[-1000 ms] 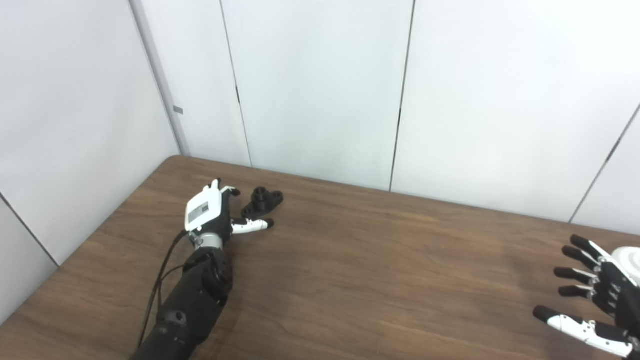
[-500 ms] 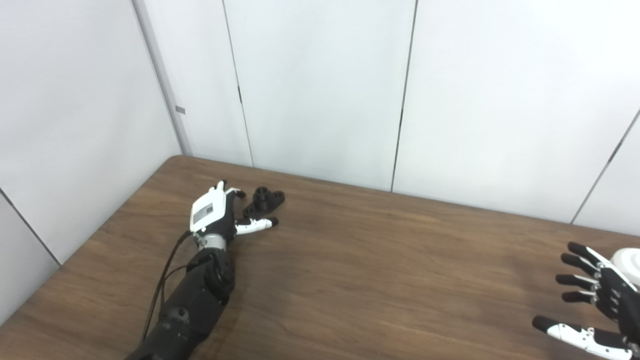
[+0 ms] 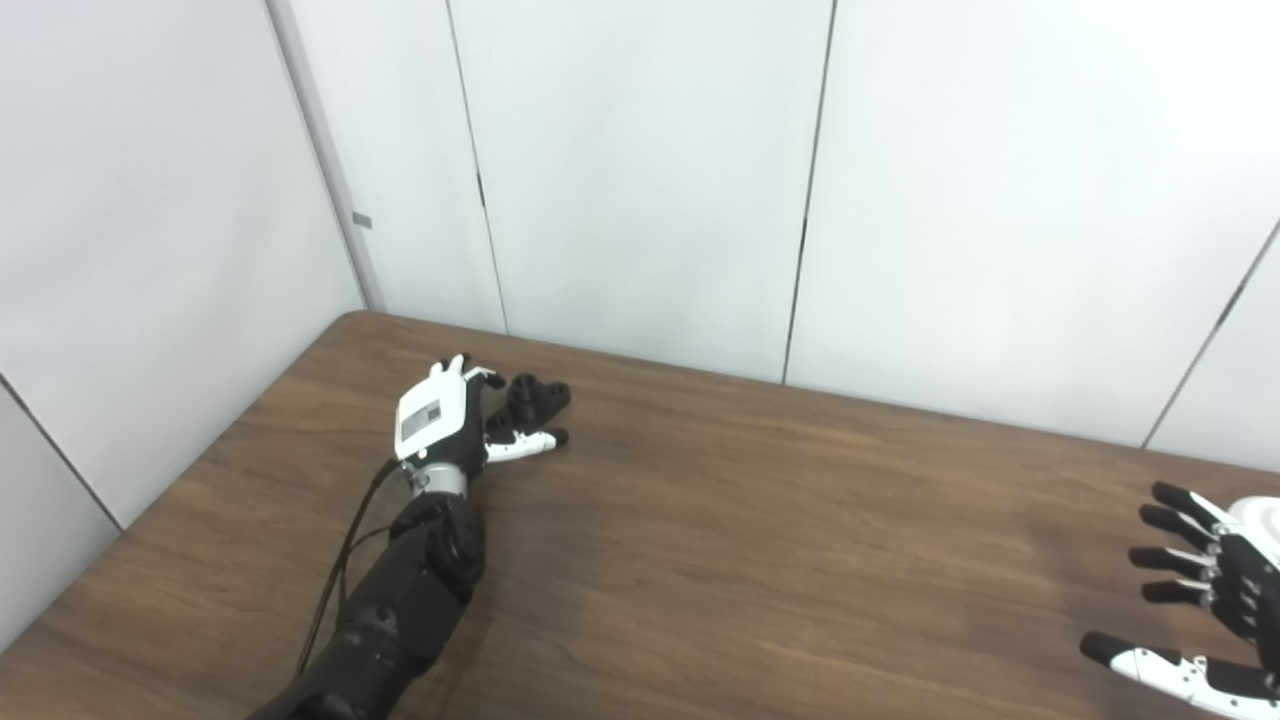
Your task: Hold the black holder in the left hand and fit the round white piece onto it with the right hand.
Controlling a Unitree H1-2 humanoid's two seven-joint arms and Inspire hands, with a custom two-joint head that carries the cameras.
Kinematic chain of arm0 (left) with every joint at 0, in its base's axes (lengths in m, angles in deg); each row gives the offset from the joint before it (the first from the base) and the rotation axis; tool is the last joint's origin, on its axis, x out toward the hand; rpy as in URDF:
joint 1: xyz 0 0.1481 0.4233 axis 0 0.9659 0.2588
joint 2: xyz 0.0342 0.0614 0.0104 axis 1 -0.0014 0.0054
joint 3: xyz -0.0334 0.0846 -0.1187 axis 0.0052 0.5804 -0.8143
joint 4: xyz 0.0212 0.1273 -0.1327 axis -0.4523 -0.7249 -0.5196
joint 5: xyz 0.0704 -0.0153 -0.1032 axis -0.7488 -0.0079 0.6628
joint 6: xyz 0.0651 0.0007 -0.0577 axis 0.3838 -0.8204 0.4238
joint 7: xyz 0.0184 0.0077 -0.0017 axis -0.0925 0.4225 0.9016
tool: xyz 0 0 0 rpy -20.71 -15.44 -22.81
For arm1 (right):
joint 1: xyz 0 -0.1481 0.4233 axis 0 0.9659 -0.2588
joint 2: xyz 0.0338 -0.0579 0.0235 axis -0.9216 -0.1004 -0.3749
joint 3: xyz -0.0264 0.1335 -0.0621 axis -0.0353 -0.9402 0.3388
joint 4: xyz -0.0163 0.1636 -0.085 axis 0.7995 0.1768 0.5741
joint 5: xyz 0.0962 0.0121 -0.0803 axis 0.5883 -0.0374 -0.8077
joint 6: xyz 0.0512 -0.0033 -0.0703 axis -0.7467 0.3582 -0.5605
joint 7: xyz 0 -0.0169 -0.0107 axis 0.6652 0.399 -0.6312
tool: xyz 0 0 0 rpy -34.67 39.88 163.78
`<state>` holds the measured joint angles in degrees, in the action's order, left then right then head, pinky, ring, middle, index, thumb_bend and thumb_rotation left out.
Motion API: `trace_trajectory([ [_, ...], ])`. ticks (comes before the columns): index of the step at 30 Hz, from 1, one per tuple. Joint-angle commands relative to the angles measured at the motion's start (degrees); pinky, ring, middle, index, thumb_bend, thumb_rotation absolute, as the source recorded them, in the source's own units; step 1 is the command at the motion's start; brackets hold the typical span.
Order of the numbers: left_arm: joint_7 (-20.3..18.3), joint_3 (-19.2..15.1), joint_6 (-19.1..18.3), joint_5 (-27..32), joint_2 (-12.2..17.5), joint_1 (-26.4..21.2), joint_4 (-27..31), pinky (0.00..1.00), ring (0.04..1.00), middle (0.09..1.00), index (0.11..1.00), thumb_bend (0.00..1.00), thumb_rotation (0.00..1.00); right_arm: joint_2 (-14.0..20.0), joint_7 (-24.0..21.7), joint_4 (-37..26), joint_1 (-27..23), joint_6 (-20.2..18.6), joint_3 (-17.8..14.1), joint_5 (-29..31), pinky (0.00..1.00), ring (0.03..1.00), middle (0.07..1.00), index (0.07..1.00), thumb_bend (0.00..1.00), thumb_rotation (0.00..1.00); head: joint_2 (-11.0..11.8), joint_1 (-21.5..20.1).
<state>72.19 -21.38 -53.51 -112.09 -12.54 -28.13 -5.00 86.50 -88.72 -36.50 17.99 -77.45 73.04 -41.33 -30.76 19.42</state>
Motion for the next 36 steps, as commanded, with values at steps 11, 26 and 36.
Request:
trace_trajectory([
  [11, -5.5, 2.1, 0.4, 2.4, -0.8, 0.3, -1.7, 0.85, 0.952, 0.909, 0.545, 0.68, 0.15, 0.8, 0.1, -2.3, -1.5, 0.6, -0.6, 0.7, 0.67, 0.767, 0.865, 0.887, 0.59, 0.0, -0.4, -0.1],
  [26, -4.4, 8.4, -5.3, -1.8, 1.3, 0.6, -1.1, 0.84, 0.902, 0.835, 0.479, 0.53, 0.07, 1.5, 0.1, -1.3, -1.9, 1.9, -0.8, 1.0, 0.65, 0.75, 0.873, 0.892, 0.54, 0.0, -0.5, 0.9],
  [36, -3.7, 8.9, 0.3, -0.4, 1.0, 4.2, 6.2, 0.9, 0.909, 0.846, 0.479, 0.52, 0.06, 0.4, 0.5, -1.4, -2.8, 1.6, 0.2, -0.1, 0.67, 0.753, 0.872, 0.89, 0.54, 0.0, -0.7, -1.2],
])
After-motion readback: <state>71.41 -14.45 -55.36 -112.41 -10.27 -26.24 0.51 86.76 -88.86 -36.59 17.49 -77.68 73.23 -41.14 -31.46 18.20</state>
